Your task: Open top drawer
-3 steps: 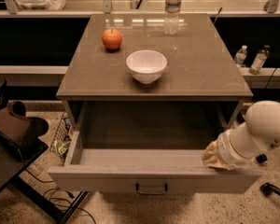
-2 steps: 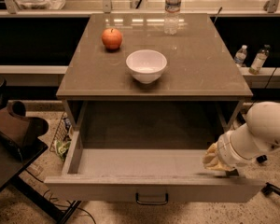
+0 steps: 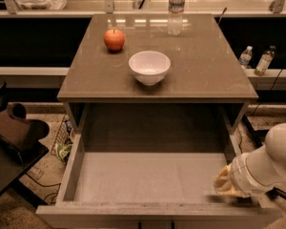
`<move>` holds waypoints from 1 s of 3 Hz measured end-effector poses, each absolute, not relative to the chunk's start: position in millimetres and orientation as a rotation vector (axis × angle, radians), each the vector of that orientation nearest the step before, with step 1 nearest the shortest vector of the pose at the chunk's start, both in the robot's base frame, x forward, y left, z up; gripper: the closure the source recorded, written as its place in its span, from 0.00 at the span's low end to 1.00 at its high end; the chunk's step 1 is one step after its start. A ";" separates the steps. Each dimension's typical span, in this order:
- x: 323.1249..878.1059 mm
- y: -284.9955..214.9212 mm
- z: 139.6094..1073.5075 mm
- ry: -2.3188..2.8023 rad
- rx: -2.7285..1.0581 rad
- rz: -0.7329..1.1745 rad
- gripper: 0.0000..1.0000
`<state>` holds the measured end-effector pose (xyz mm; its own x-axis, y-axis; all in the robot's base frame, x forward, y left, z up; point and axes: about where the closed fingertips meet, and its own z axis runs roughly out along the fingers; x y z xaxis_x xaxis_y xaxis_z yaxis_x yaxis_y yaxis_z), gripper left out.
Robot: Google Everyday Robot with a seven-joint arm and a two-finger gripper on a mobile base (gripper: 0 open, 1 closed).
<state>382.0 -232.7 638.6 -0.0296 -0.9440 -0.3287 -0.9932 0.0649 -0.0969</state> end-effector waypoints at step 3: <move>314.0 -220.3 633.0 1.978 -1.971 0.369 0.84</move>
Offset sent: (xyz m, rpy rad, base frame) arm -0.2035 0.0374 -0.0143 0.2498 0.1372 0.2902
